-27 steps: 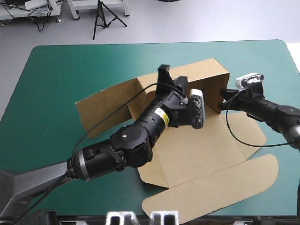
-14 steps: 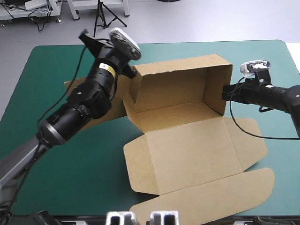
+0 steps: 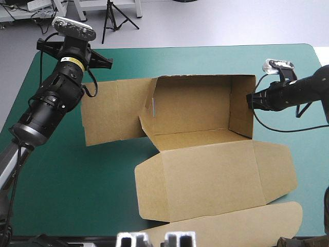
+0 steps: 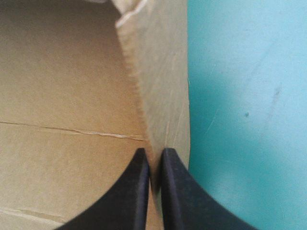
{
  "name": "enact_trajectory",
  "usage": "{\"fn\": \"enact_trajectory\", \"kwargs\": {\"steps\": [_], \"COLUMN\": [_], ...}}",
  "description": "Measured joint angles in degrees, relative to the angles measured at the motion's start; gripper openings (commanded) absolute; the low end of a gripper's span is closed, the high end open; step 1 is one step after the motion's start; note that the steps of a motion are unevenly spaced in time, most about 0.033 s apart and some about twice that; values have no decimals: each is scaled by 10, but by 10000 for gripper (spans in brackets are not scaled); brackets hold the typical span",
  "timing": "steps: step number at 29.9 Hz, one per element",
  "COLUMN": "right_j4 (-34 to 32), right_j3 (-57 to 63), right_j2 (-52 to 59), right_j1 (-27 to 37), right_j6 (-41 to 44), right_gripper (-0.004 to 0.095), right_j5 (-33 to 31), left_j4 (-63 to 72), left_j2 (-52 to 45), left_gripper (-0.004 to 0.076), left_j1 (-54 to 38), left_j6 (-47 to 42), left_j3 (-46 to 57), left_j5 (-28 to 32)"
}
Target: Fold the box
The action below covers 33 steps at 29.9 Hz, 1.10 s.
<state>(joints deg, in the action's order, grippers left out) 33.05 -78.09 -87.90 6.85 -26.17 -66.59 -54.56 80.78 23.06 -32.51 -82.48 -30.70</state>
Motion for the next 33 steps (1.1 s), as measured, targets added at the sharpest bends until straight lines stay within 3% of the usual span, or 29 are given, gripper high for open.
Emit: {"fn": "enact_trajectory", "kwargs": {"steps": [7, 12, 16, 26, 33], "right_j4": [20, 40, 10, -6, -44], "right_j3": [-14, -16, -8, -76, -178], "right_j2": [-78, -108, -123, -119, -80], "right_j1": [-19, -51, -71, -76, -76], "right_j6": [-39, -54, -55, -54, -36], "right_gripper": [57, 279, 438, 449, 441], "right_j5": [28, 118, 139, 86, 15], "left_j4": [16, 17, 20, 102, 286], "left_j2": [0, 0, 0, 3, 3], "left_gripper": [-7, -7, -7, -6, -6], "left_j1": [-10, -10, -11, -14, -81], "left_j6": [6, 9, 9, 64, 159], "left_j3": [0, 0, 0, 0, 0], "left_j5": [12, 17, 17, -10, -49]}}
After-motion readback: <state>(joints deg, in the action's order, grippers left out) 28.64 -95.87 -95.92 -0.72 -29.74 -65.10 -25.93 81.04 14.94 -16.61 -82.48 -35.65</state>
